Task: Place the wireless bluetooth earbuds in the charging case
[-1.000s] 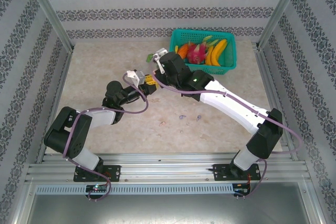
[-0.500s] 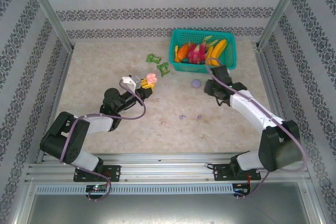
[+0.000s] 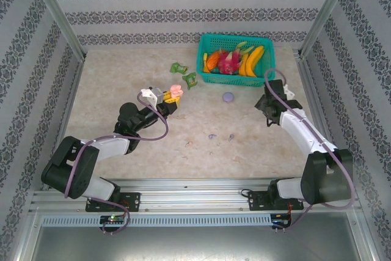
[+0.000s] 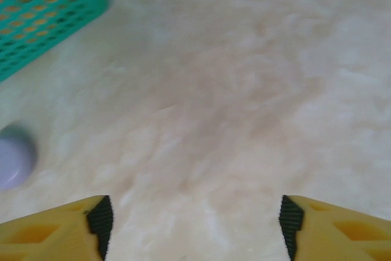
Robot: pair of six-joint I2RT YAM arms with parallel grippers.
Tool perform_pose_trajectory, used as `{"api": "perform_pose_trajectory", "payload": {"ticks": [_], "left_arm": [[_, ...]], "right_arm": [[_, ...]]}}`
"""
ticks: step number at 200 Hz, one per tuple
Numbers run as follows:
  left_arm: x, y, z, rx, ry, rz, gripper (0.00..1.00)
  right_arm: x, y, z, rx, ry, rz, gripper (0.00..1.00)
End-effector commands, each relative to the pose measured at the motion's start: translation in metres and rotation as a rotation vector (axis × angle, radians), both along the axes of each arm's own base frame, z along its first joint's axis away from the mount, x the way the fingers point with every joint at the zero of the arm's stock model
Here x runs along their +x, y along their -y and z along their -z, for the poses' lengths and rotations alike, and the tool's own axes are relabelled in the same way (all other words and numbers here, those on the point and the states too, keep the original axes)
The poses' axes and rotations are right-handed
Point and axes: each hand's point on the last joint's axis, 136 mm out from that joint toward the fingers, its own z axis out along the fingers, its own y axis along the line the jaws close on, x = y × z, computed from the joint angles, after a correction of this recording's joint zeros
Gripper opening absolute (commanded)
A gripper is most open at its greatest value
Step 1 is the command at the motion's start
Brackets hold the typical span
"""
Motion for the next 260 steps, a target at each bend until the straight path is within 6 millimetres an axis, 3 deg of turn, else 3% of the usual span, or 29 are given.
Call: {"api": "perform_pose_trajectory", "payload": {"ticks": [1, 11, 14, 21, 68, 110, 164, 260], "left_arm": [[-0.005, 0.006, -0.020, -0.014, 0.039, 0.031, 0.00], [-0.005, 0.006, -0.021, -0.015, 0.039, 0.032, 0.00], [-0.005, 0.006, -0.021, -0.015, 0.037, 0.032, 0.00], [-0.006, 0.006, -0.023, -0.015, 0.037, 0.033, 0.00], [-0.006, 0.007, -0.031, -0.011, 0.037, 0.039, 0.00], [-0.005, 0.010, -0.034, -0.009, 0.032, 0.043, 0.00], [-0.002, 0.018, -0.032, -0.005, 0.028, 0.053, 0.00], [0.000, 0.025, -0.030, -0.005, 0.028, 0.061, 0.00]], "right_arm": [[-0.035, 0.033, 0.022, 0.012, -0.087, 0.197, 0.85], [-0.043, 0.042, 0.027, 0.027, -0.096, 0.252, 0.87], [-0.046, 0.045, 0.028, 0.030, -0.099, 0.270, 0.94], [-0.051, 0.050, 0.030, 0.035, -0.101, 0.303, 0.96], [-0.080, 0.077, 0.053, 0.104, -0.158, 0.504, 0.97], [-0.093, 0.101, 0.070, 0.176, -0.179, 0.608, 0.97], [-0.098, 0.124, 0.085, 0.269, -0.183, 0.674, 0.94], [-0.097, 0.135, 0.105, 0.320, -0.221, 0.673, 0.83]]}}
